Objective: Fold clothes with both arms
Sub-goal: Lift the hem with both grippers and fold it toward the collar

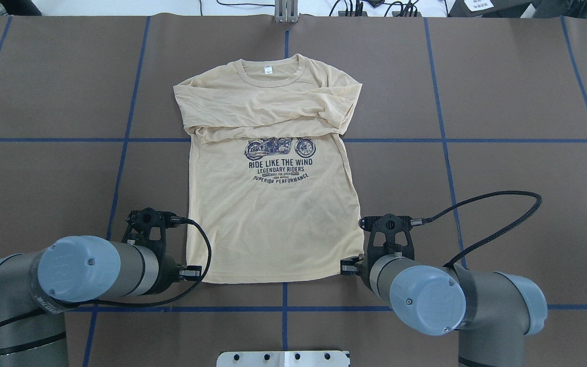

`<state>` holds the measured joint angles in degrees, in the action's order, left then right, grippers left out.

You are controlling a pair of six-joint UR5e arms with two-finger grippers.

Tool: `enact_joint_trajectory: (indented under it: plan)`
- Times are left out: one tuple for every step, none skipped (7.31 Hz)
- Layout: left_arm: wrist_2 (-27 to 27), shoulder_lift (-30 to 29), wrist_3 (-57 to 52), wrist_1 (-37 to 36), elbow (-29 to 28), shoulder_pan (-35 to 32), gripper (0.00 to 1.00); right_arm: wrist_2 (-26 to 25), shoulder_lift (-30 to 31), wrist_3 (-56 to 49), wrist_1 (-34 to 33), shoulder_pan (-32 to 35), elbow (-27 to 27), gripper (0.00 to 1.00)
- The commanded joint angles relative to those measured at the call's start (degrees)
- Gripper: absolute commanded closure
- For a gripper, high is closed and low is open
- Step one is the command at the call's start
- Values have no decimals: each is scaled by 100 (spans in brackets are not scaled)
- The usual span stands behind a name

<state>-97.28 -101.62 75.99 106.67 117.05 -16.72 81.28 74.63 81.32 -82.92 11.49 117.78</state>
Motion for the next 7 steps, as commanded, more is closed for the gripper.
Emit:
enact_joint_trajectory:
  plan:
    - [-185,115,-14,-24,483,-24,100,727,191,-20,-214,291,813,100]
    - [-256,360,-14,-32,929,2,100,931,375,-20,-642,249,1426,100]
    - [-352,727,-14,-58,1526,150,100,1290,629,-20,-1160,-21,2294,100]
    - [-423,853,30,-424,2201,500,100,1294,702,15,-1591,-485,2781,100]
    - [-545,819,74,-1046,2887,886,100,1259,694,24,-1639,-751,2829,100]
    - [-564,819,74,-1330,3242,1082,100,1145,685,41,-1631,-866,2830,100]
    - [-555,802,74,-1350,3202,1101,100,988,685,50,-1648,-850,2812,100]
